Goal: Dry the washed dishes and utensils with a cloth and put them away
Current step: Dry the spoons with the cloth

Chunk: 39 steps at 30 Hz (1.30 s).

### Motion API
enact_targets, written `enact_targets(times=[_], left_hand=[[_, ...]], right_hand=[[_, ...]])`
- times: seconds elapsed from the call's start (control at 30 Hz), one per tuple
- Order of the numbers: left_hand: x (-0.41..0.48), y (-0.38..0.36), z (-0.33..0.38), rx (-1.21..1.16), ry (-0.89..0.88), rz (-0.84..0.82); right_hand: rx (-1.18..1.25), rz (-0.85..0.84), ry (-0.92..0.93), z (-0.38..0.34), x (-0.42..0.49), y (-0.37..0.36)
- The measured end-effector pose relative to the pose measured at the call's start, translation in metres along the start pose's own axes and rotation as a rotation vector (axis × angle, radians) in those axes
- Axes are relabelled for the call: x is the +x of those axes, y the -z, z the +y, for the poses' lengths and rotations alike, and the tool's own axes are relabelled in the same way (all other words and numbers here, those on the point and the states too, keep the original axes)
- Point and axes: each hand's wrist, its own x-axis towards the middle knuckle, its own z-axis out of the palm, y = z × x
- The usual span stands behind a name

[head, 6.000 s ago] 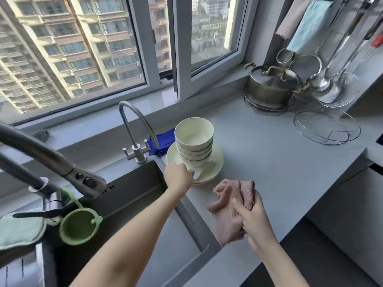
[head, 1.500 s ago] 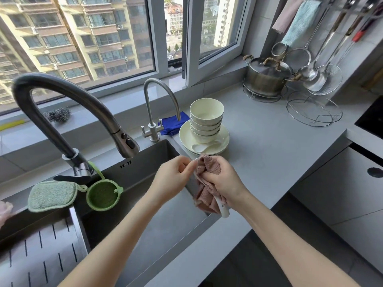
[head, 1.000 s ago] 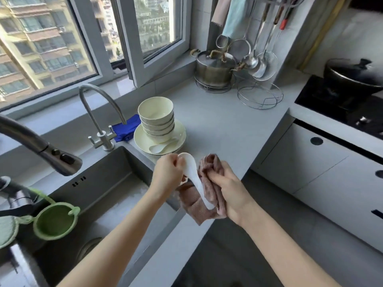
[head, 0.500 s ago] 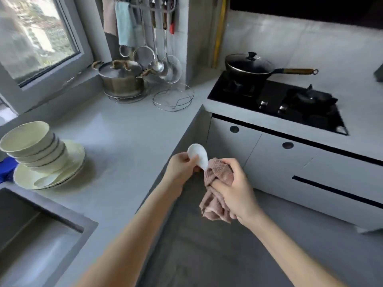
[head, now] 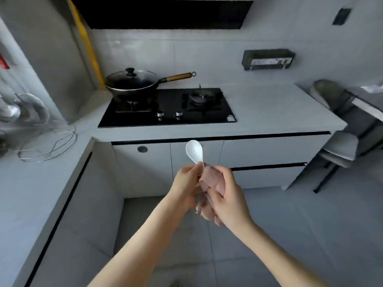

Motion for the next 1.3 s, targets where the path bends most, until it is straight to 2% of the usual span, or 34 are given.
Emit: enact_targets(times=[0.1,0.2,0.33,0.47,0.53,0.67,0.73,0.8,0.83,0.9,1.03,1.13,1.23,1.3], left_hand=[[0.048,-0.031,0.007,0.071,-0.008,-0.033],[0.090,-0.069,0.011,0.276,-0.033,-0.124],[0.146,-0.133,0.009,0.595,-0.164,-0.267],[0.208,-0.188,0.012,0.715,-0.276,-0.340],[0.237,-0.209,0.017,0.772,-0.292,-0.377],[0.286,-0.260,0.017,0.717,-0.108,-0.369],[0.304,-0.285,0.013,0.622,-0.007,-0.347],[0.325,-0.309,0.009,0.501,0.045,-0.280],[0.336,-0.321,0.007,0.453,0.059,-0.238],[0.356,-0.348,-0.002,0.412,0.076,-0.189],[0.389,-0.415,-0.025,0.448,0.080,-0.226],[0.405,-0.456,-0.036,0.439,0.135,-0.262],[0.421,-0.467,-0.043,0.350,0.280,-0.304],[0.438,-0.458,-0.057,0.166,0.377,-0.148]], right_hand=[[-0.097,0.085,0.016,0.021,0.018,0.054],[0.067,0.270,0.018,0.039,0.062,0.102],[0.108,0.280,0.028,0.073,0.149,0.134],[0.157,0.414,-0.113,0.118,0.229,0.166],[0.110,0.408,-0.133,0.133,0.256,0.195],[-0.122,0.361,-0.051,0.161,0.295,0.247],[-0.170,0.506,-0.027,0.180,0.315,0.274],[-0.059,0.732,-0.151,0.198,0.333,0.309],[0.038,0.768,-0.234,0.209,0.342,0.325],[0.254,0.627,-0.353,0.228,0.355,0.348],[0.489,0.363,-0.395,0.260,0.388,0.378],[0.415,0.332,-0.443,0.289,0.414,0.407],[0.261,0.285,-0.431,0.315,0.436,0.432],[0.197,0.227,-0.407,0.327,0.451,0.444]])
